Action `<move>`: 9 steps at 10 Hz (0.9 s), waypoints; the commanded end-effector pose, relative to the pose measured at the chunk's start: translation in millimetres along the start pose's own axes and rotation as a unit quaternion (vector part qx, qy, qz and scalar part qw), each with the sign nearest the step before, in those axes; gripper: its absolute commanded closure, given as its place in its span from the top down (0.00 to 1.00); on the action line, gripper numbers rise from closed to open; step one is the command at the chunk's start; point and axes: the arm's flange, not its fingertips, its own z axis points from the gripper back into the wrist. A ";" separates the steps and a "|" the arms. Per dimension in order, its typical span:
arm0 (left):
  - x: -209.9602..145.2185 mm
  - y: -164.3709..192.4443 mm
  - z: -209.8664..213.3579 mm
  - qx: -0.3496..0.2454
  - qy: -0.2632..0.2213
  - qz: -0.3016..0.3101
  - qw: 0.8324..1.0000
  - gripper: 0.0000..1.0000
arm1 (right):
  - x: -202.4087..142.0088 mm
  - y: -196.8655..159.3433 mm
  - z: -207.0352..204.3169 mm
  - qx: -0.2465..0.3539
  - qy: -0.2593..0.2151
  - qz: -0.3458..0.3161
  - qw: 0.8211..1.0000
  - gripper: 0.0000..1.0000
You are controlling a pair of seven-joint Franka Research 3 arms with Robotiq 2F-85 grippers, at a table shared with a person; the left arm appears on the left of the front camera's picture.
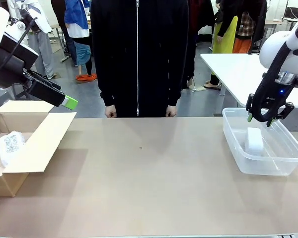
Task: Separate and place wrapped and unwrapped clocks.
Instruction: If the picked Digital clock is wrapped, place it in the Package Box ; if not, place it in the Organizing box.
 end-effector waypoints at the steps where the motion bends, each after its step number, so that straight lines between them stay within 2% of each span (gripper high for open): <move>1: 0.9 -1.0 -0.2 -0.003 -0.005 0.002 1.000 1.00 | 0.3 -4.1 -3.9 -0.007 0.000 -0.006 1.000 1.00; 9: 0.9 -1.0 -0.2 -0.003 -0.005 0.002 1.000 1.00 | -6.9 2.6 16.1 -0.011 0.009 0.015 1.000 1.00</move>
